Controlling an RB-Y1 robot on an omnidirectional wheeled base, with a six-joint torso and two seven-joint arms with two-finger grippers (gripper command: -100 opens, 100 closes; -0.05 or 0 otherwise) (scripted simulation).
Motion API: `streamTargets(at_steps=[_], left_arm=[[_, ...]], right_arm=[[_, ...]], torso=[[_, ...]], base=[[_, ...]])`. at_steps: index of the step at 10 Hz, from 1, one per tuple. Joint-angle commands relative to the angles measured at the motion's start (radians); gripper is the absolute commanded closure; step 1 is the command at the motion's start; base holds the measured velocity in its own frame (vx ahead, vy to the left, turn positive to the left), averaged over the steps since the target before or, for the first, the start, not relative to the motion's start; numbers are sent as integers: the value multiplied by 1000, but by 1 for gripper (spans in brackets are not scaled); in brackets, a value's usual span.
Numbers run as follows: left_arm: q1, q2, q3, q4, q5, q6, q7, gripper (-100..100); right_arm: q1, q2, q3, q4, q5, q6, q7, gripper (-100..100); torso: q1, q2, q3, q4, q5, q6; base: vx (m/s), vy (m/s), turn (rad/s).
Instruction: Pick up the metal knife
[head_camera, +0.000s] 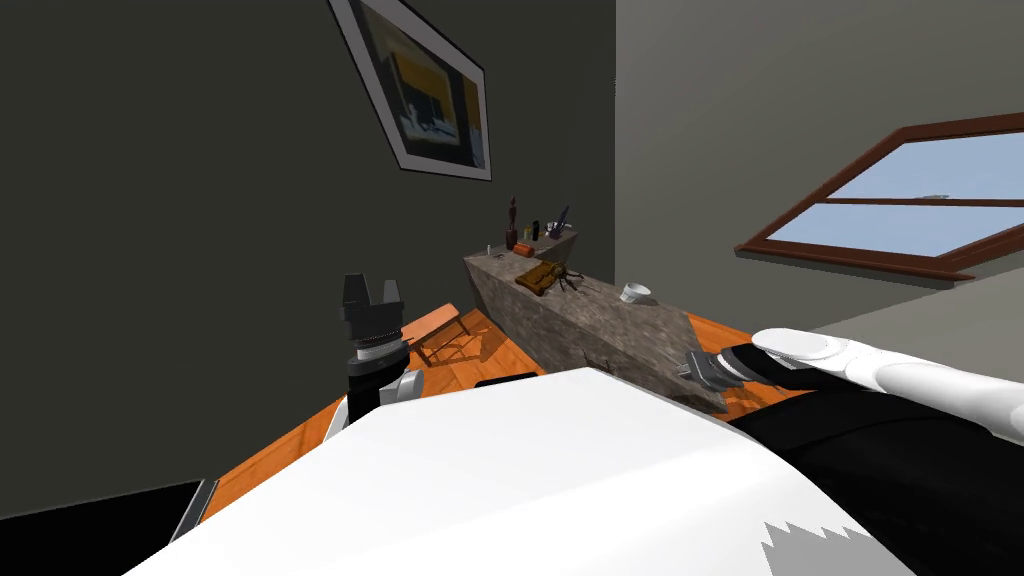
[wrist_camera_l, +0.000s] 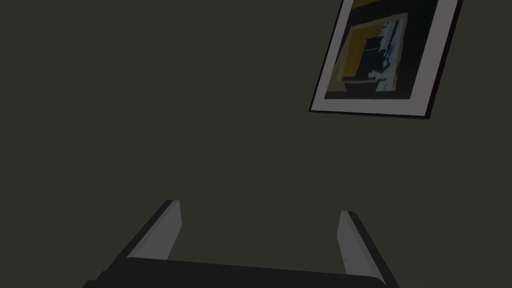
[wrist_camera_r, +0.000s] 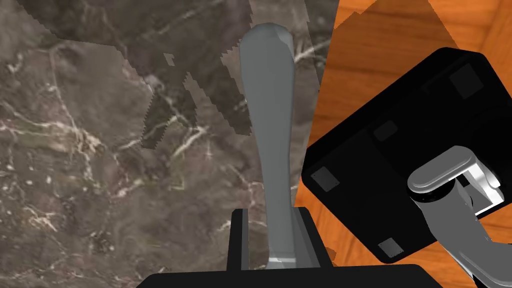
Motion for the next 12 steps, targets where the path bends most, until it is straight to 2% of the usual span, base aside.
streamTargets(at_steps=[1, 2, 4, 5, 6, 7, 9, 10, 11, 12], left_arm=[[0, 0, 0, 0, 0, 0, 0, 0], [0, 0, 0, 0, 0, 0, 0, 0], [0, 0, 0, 0, 0, 0, 0, 0], [0, 0, 0, 0, 0, 0, 0, 0], [0, 0, 0, 0, 0, 0, 0, 0], [0, 0, 0, 0, 0, 0, 0, 0], [0, 0, 0, 0, 0, 0, 0, 0], [0, 0, 0, 0, 0, 0, 0, 0], [0, 0, 0, 0, 0, 0, 0, 0], [0, 0, 0, 0, 0, 0, 0, 0]], right_arm=[[10, -6, 3, -10, -32, 9, 11, 100], [55, -44, 30, -55, -70, 51, 60, 100], [55, -44, 30, -55, -110, 51, 68, 100], [101, -82, 57, -100, -148, 93, 116, 100], [101, -82, 57, -100, -182, 93, 125, 100], [146, -120, 84, -144, -212, 135, 164, 100], [146, -120, 84, -145, -262, 135, 181, 100], [146, -120, 84, -145, -267, 135, 181, 100], [191, -157, 111, -189, -308, 177, 230, 100], [191, -157, 111, -189, -344, 177, 238, 100]], torso=[[0, 0, 0, 0, 0, 0], [-1, 1, 1, 0, 0, -2], [-1, -1, -1, 0, 0, 1], [-1, 1, 0, 0, 0, -1], [-1, 0, 0, 0, 0, 2], [-1, 0, 0, 0, -1, 0], [0, -2, -2, -1, -1, 0], [0, 0, -1, -1, -1, -1], [0, 3, 1, 0, 0, -1], [-1, 1, 0, -1, 0, 3]], base=[[60, -14, 17], [113, -20, -162], [93, -6, -113], [110, -27, -181], [113, -9, -171], [140, -6, -231], [104, 11, -81], [17, 4, 46], [102, -8, -226], [119, 0, -201]])
